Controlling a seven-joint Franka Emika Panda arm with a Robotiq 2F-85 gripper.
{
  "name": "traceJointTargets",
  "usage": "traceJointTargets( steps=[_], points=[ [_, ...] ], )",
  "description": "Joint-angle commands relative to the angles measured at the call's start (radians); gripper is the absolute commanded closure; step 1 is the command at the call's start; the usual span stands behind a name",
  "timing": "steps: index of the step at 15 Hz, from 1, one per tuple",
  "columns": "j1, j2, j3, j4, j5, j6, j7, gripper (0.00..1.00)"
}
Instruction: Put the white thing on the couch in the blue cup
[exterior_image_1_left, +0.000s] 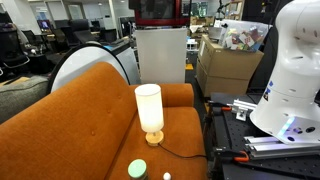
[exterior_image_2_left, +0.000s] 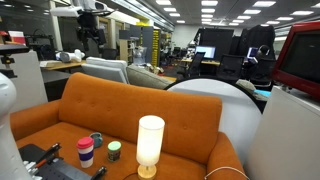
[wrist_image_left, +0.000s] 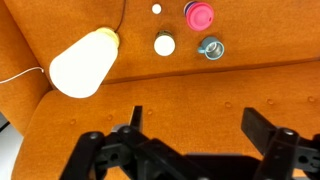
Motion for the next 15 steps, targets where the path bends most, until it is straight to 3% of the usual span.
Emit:
traceJointTargets(
  steps=[1, 4, 12, 15],
  points=[
    [-0.016, 0.078, -0.005, -0.052, -0.018, 0.112, 0.025, 0.0],
    [-0.028, 0.157, -0.011, -0.089, -0.03, 0.162, 0.056, 0.0],
    [-0.017, 0.16, -0.019, -0.09, -0.021, 0.157, 0.043, 0.0],
    [-0.02, 0.237, -0.031, -0.119, -0.006, 0.219, 0.03, 0.0]
  ],
)
